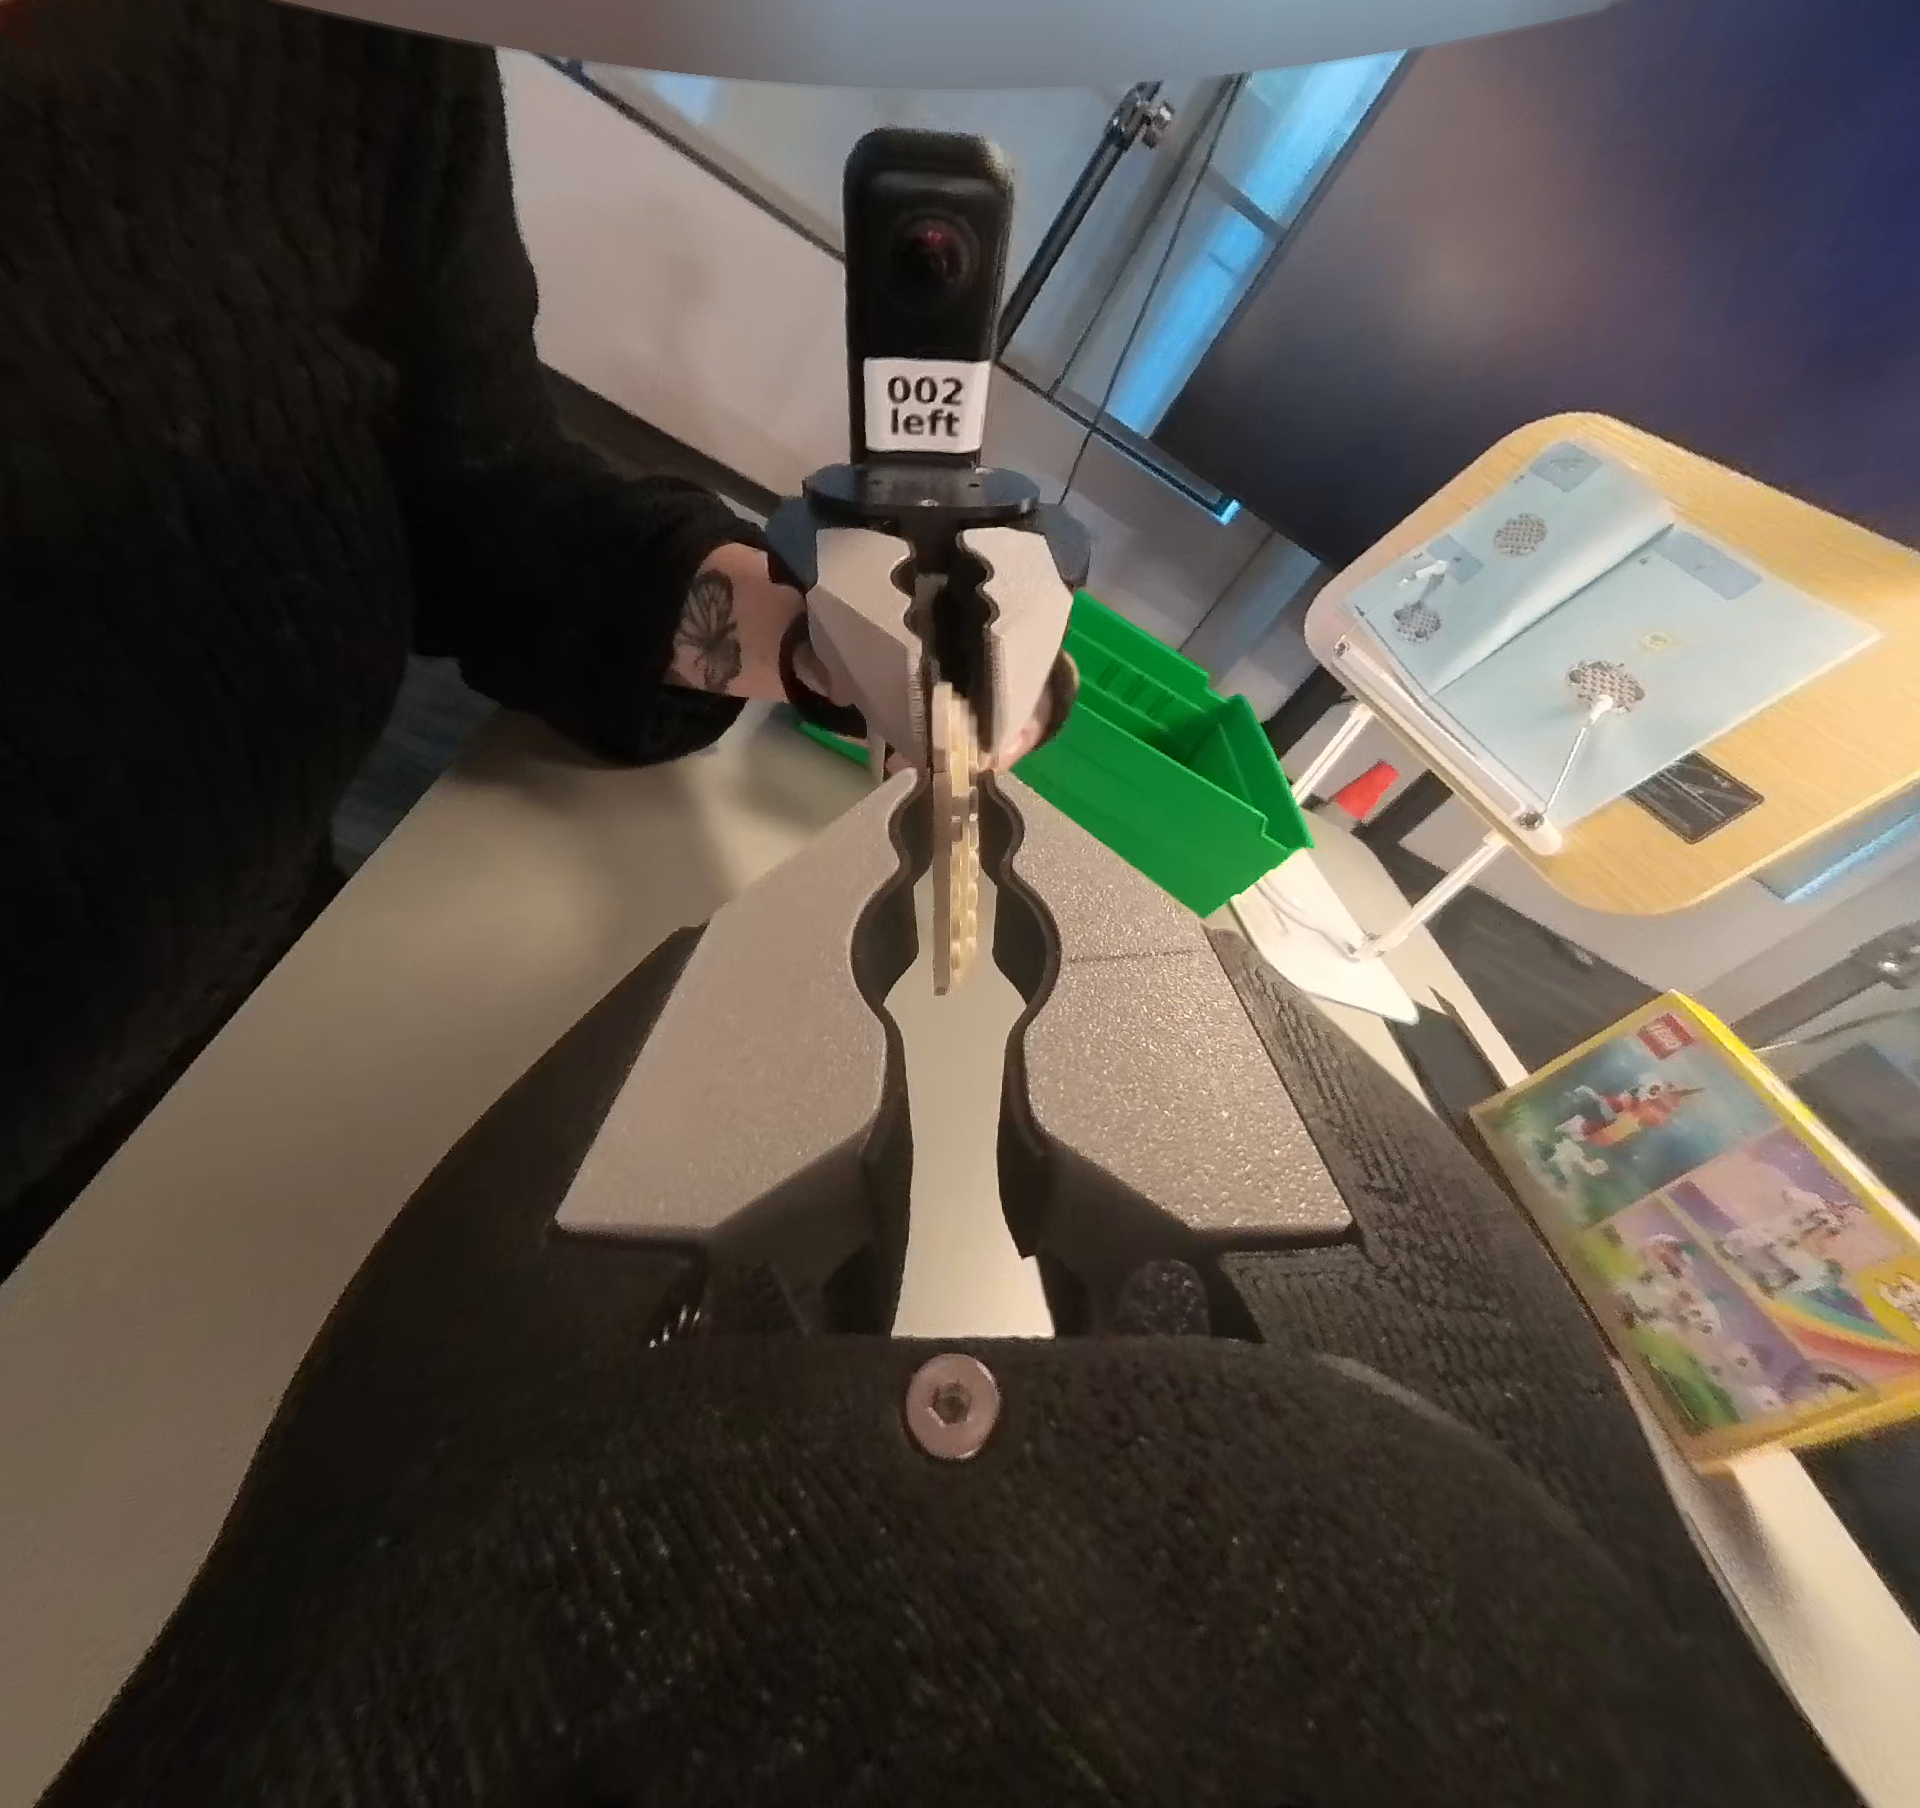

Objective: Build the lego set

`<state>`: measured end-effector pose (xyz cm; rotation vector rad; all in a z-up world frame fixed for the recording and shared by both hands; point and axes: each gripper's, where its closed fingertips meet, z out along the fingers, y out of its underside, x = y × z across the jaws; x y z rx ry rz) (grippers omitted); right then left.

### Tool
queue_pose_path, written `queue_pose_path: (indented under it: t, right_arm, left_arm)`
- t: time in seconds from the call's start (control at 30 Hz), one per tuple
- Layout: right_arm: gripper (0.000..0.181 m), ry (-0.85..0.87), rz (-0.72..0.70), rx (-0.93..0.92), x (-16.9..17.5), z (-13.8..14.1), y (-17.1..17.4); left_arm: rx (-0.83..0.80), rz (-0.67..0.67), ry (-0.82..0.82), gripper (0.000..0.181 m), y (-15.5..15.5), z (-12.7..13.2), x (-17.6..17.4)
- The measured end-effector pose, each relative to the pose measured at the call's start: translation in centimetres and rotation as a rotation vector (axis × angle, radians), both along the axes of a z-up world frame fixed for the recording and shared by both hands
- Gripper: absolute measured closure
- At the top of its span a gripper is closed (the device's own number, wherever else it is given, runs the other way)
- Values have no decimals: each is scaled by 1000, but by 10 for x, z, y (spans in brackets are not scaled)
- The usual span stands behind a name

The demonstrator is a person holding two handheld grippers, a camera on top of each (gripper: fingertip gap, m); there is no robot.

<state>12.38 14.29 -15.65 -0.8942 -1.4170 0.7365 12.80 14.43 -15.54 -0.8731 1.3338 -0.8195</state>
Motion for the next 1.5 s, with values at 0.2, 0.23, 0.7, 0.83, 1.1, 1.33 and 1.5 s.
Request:
queue_pose_path:
  t: [0.2, 0.23, 0.7, 0.83, 1.1, 1.33, 1.5]
  right_arm:
    - [175, 16, 26, -17, 3, 2, -2]
    - [175, 19, 29, -21, 3, 2, -3]
    - [175, -7, 47, -78, 1, -10, -3]
    - [175, -7, 58, -99, 1, -8, -4]
    - [175, 8, 42, -170, 1, -14, 8]
    - [150, -108, -143, 54, -1, -50, 37]
    - [174, -147, -237, 156, -3, -66, 56]
  left_arm:
    - [38, 33, 97, 174, 7, -23, 7]
    - [49, 41, 92, 174, 8, -22, 6]
    - [-13, -25, 74, 176, 2, -21, 6]
    - [-33, -31, 75, 176, 2, -21, 6]
    - [-97, -2, 100, 176, 14, -28, 6]
    - [85, 211, 300, 175, 52, -77, 5]
    - [3, 294, 234, 163, 76, -81, -1]
